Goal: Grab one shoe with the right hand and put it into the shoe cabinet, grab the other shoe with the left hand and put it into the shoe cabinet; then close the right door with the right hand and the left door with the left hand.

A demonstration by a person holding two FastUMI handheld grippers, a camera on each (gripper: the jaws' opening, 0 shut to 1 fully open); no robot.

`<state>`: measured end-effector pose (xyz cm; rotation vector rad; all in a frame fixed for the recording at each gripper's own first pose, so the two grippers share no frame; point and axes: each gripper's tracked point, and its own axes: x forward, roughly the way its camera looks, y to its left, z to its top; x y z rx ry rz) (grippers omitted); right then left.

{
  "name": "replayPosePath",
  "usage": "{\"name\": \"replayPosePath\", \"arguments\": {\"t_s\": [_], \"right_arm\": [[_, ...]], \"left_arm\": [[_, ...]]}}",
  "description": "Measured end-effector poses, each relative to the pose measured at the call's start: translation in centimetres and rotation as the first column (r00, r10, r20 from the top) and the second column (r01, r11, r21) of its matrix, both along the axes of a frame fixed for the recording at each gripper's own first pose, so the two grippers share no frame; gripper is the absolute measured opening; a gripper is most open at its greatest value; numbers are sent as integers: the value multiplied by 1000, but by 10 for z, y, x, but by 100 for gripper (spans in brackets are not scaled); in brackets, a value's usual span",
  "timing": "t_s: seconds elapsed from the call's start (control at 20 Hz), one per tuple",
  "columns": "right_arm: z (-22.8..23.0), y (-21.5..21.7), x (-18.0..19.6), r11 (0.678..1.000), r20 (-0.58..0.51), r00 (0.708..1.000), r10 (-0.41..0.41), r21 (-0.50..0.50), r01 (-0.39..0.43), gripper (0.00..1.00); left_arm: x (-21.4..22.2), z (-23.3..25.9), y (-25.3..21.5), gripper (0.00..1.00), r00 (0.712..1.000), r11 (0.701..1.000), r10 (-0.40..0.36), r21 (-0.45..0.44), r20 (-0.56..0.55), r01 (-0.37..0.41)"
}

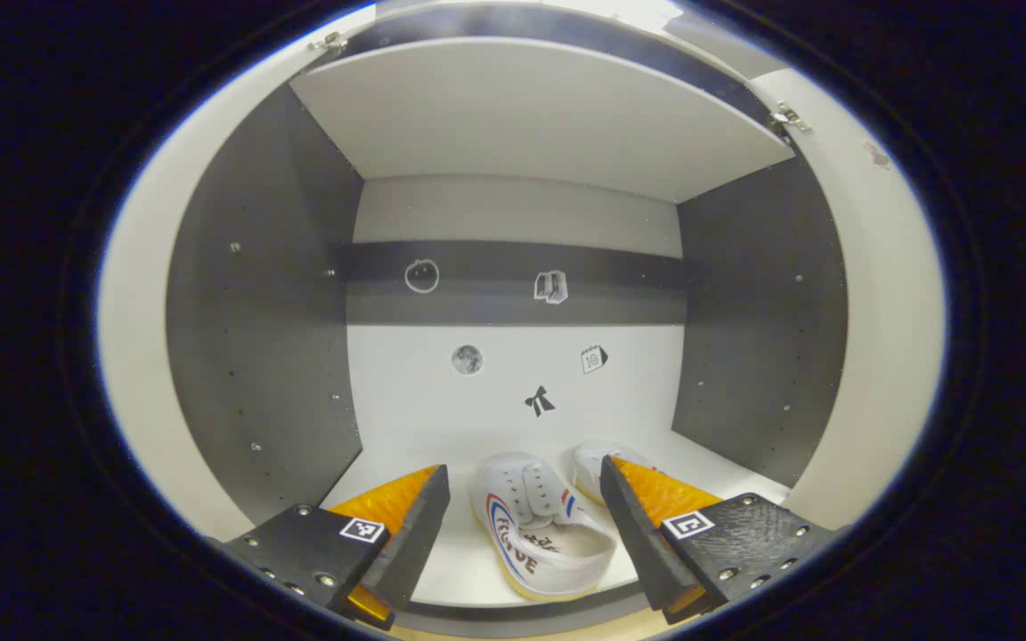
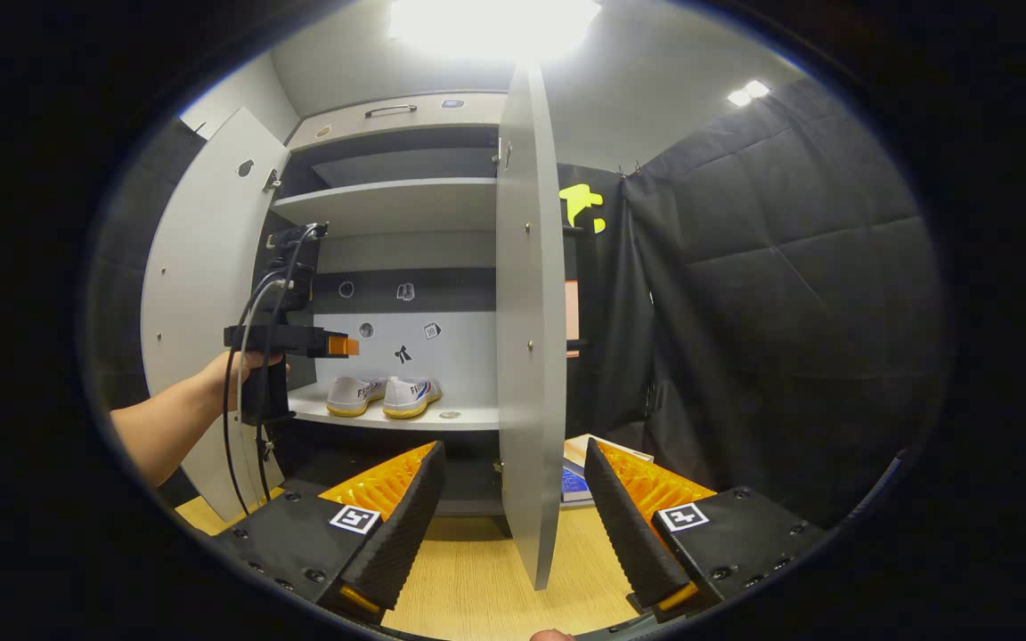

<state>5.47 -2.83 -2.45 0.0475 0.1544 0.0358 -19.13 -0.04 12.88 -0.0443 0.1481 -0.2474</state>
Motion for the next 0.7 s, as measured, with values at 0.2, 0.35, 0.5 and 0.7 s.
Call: {"name": "replayPosePath", "arguments": {"t_s": [0.2,0.35,0.5,0.7], "right_arm": [[8,-9,1,1000,17,1000,23,5,-23,98],[14,-19,3,999,34,999,37,20,-37,98],[15,-27,8,998,33,998,54,21,-55,98],[22,-40,12,997,46,996,71,26,-72,98]], "left_arm": [[-51,24,2,87,999,1000,-4,19,52,3],[-98,33,8,93,997,999,4,32,74,-6],[-143,36,16,100,996,998,17,53,89,-22],[-188,21,26,96,998,998,40,48,51,-43]]}}
